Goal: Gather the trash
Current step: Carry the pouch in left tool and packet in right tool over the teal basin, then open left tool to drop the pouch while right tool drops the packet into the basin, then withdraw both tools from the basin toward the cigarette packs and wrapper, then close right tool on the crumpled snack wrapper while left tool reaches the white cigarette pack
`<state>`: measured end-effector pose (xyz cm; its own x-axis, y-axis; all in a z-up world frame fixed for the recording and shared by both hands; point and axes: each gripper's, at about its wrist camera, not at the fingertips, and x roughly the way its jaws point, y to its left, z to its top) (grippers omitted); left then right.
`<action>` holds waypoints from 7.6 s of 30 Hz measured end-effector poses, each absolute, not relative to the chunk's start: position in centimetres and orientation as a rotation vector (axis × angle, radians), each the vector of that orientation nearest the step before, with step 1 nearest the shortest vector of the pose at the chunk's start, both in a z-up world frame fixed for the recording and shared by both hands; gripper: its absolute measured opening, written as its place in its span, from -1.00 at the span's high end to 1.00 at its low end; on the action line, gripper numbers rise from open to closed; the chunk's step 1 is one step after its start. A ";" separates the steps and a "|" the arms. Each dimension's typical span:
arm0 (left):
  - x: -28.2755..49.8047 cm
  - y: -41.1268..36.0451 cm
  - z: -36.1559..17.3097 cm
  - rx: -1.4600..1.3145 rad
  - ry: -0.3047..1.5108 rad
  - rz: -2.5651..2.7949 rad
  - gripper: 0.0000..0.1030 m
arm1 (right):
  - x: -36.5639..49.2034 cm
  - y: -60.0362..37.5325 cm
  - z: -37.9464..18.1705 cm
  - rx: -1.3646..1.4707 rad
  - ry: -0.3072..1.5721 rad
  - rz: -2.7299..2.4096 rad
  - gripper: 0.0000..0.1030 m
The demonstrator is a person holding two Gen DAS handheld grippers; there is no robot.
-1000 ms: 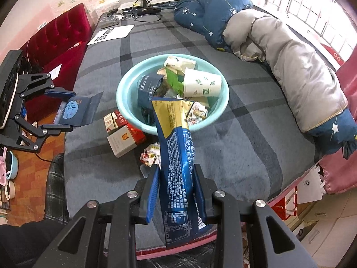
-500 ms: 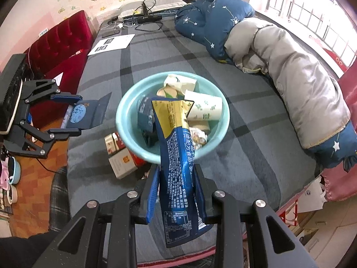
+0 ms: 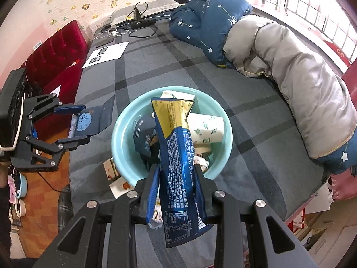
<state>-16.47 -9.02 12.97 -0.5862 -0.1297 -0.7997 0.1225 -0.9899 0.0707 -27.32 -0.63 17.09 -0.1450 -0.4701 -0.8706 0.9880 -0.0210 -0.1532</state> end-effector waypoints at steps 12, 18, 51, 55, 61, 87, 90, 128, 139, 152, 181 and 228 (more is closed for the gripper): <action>-19.1 -11.8 12.3 1.324 0.073 -2.660 -0.17 | -27.9 -5.1 16.2 0.785 0.944 -1.502 0.39; -20.2 -13.0 11.5 1.285 0.122 -2.648 -0.17 | -28.6 -7.2 15.1 0.823 0.930 -1.510 0.39; -23.9 -15.0 6.2 1.199 0.323 -2.537 -0.18 | -29.8 -12.5 9.8 0.919 0.765 -1.568 0.38; -24.0 -15.0 5.9 1.207 0.322 -2.537 -0.19 | -29.6 -12.6 9.7 0.907 0.751 -1.565 0.37; -24.0 -14.8 5.6 1.205 0.327 -2.531 -0.38 | -29.1 -12.9 9.8 0.903 0.757 -1.568 0.24; -19.4 -9.0 9.1 1.112 0.108 -2.505 -1.00 | -27.4 -6.1 13.2 0.757 0.812 -1.701 -0.99; -18.5 -8.3 9.3 1.093 0.113 -2.478 -1.00 | -27.0 -4.9 13.2 0.738 0.833 -1.706 -0.99; -8.8 -0.4 4.0 1.004 0.213 -2.423 -1.00 | -25.3 5.7 7.1 0.706 0.879 -1.707 -0.99; -7.2 1.6 1.4 0.970 0.235 -2.424 -1.00 | -25.5 6.6 4.2 0.714 0.891 -1.690 -0.99; -6.7 3.2 -1.3 0.978 0.220 -2.405 -1.00 | -25.9 7.9 1.3 0.685 0.904 -1.708 -0.99; -9.5 2.9 -3.5 1.072 0.259 -2.431 -1.00 | -27.9 6.1 -1.7 0.797 0.943 -1.737 -0.99; -12.2 2.4 -4.2 1.115 0.229 -2.459 -0.22 | -30.2 4.2 -2.4 0.847 0.870 -1.701 -0.29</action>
<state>-12.22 2.45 -4.22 -0.5849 -0.3137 -0.7480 0.4463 -0.8945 0.0261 -30.16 4.22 -2.38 -0.2507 -0.4545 -0.8547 0.9590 -0.2369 -0.1553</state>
